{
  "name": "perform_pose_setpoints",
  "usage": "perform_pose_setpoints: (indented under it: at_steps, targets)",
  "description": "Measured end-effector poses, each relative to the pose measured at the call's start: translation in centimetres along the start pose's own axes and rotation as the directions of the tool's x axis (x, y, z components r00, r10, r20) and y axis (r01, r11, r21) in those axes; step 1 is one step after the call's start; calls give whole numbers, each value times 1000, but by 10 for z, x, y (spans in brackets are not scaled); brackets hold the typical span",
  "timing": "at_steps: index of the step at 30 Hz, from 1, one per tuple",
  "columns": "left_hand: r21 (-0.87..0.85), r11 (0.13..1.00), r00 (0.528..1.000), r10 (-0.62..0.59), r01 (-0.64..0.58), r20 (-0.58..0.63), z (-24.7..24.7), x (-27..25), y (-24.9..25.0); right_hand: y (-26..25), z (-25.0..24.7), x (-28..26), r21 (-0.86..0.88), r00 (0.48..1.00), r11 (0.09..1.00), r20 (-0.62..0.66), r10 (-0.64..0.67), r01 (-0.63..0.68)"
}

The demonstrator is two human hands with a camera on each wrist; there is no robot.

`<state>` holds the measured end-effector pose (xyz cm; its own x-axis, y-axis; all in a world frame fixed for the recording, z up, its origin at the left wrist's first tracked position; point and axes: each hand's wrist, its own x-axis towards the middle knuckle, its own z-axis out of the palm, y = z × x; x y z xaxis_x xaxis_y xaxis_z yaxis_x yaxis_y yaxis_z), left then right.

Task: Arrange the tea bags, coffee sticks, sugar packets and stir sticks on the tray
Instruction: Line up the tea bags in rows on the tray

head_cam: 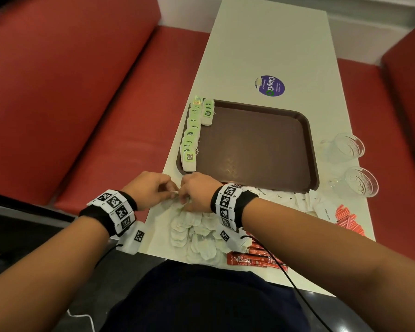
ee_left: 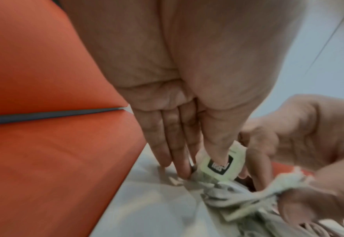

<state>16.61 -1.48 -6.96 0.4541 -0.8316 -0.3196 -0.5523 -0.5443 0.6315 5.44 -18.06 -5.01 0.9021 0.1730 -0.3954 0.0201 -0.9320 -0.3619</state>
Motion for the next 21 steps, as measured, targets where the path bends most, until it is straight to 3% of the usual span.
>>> perform_pose_setpoints:
  at_steps: [4, 7, 15, 21]
  targets:
    - [-63, 997, 999, -35, 35, -4, -4, 1, -3, 9, -1, 3, 46, 998, 998, -54, -33, 35]
    - [-83, 996, 998, -30, 25, -55, -10, 5, 3, 15, -10, 0, 178, 991, 983, -131, -23, 46]
    - [-77, 997, 979, -6, -10, -203, -35, 33, 31, 39, -34, -7, 475, 926, 878, -296, 233, -69]
    - [-140, 989, 986, 18, -42, -165, -38, 59, 47, 56, -35, -11, 594, 912, 801, -285, 294, -73]
